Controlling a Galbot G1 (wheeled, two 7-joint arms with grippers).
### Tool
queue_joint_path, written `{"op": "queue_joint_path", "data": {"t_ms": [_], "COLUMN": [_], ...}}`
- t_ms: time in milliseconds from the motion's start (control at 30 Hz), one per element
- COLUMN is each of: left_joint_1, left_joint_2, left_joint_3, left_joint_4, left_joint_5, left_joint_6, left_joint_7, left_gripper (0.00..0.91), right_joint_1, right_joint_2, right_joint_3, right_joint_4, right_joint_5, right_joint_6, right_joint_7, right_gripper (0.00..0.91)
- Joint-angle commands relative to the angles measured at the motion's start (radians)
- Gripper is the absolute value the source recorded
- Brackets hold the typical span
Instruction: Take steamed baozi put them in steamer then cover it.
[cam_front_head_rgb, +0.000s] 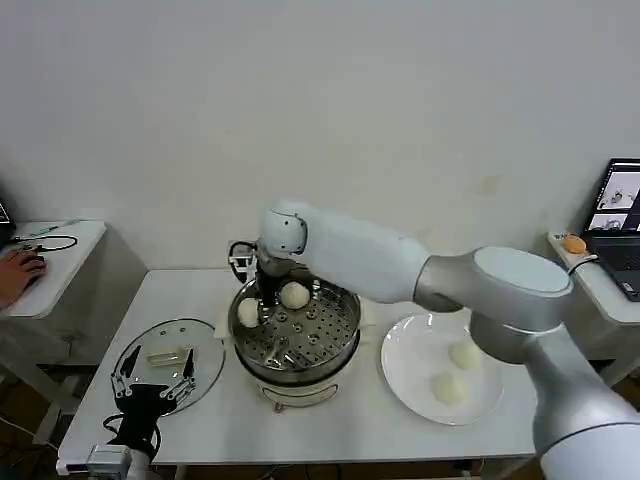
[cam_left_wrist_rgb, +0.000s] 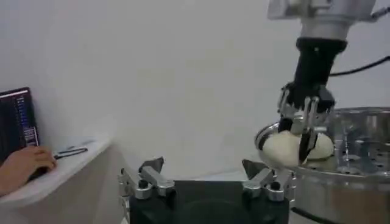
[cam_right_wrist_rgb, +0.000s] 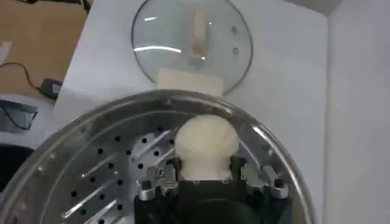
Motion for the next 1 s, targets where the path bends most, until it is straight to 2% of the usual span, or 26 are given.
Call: {"op": "queue_joint_path", "data": {"t_ms": [33, 267, 300, 333, 767, 933, 1000], "left_joint_1": [-0.001, -0.001, 0.000, 0.001, 0.001, 0.007, 0.008], "left_joint_2": [0.003, 0.001, 0.001, 0.001, -0.003, -0.002, 0.000], "left_joint_3": [-0.002, -0.002, -0.003, -0.003, 0.003, 0.004, 0.003], "left_joint_4": [0.004, 0.005, 0.004, 0.003, -0.001, -0.002, -0.002], "left_joint_5": [-0.003, -0.003, -0.003, -0.003, -0.002, -0.001, -0.001], "left_joint_6": [0.000, 0.000, 0.000, 0.000, 0.001, 0.001, 0.001], "left_joint_7": [-0.001, -0.001, -0.001, -0.001, 0.002, 0.001, 0.002], "left_gripper": [0.907, 0.907, 0.907, 0.907, 0.907, 0.907, 0.907], "right_joint_1": [-0.026, -0.026, -0.024, -0.020, 0.001, 0.051, 0.091], "right_joint_2": [0.041, 0.039, 0.039, 0.038, -0.056, -0.156, -0.232], "right_joint_3": [-0.009, -0.010, -0.009, -0.010, -0.016, -0.015, -0.021], "right_joint_4": [-0.039, -0.031, -0.031, -0.029, 0.077, 0.208, 0.281], "right_joint_5": [-0.032, -0.037, -0.036, -0.035, 0.000, 0.058, 0.091], "right_joint_6": [0.005, 0.000, -0.001, -0.002, -0.031, -0.052, -0.056], "right_joint_7": [-0.001, -0.001, -0.001, -0.002, 0.016, 0.027, 0.026], "right_gripper": [0.544, 0.574, 0.625, 0.907, 0.907, 0.907, 0.907]}}
